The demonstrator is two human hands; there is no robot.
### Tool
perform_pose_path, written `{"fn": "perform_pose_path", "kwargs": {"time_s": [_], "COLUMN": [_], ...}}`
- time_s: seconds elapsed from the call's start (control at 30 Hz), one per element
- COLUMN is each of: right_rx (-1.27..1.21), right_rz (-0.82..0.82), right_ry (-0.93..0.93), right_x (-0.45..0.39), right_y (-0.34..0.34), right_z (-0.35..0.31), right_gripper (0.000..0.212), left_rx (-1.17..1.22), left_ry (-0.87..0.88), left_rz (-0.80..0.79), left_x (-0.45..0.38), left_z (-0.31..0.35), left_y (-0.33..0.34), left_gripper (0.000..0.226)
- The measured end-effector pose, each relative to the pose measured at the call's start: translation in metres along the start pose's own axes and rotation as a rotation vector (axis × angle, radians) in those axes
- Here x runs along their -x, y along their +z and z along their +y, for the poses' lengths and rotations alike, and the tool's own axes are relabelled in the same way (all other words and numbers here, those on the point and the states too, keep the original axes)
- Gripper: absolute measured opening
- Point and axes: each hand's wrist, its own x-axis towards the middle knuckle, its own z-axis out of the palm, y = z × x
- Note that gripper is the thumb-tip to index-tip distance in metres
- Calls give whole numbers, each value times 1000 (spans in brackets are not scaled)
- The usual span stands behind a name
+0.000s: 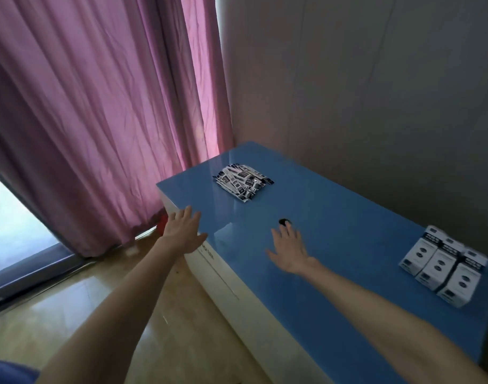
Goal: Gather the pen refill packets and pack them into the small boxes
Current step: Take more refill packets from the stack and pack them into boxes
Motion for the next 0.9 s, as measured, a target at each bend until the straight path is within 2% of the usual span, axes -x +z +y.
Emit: {"fn": "perform_pose_path", "kwargs": {"time_s": [0.13, 0.23, 0.33, 0.47, 0.6, 0.73, 0.9], "right_rx": [-89, -155, -269, -330, -370, -336, -225], "right_rz": [48, 154, 196, 275, 239, 213, 132], "right_ry": [-1, -14, 31, 97, 140, 158, 185], "right_x": [-47, -93, -147, -218, -264, -304, -334], "right_y": [25, 29, 11, -15, -25, -29, -23], "right_z": [-15, -21, -19, -11, -11, -17, -30], "right_gripper": [73, 72, 72, 71, 75, 98, 121], "left_rx": [-33, -72, -74, -85, -83, -49, -49], "left_ry": [102, 157, 204, 284, 386, 484, 633], "left_rz": [-40, -47, -91, -58, -62, -40, -90], "left_x": [-46, -98, -156, -236, -292, -343, -392], "left_z": [-14, -26, -37, -48, -49, -46, -39], "left_y": [20, 19, 6, -17, -22, -14, 9], "left_gripper": [74, 74, 76, 77, 76, 82, 107]}}
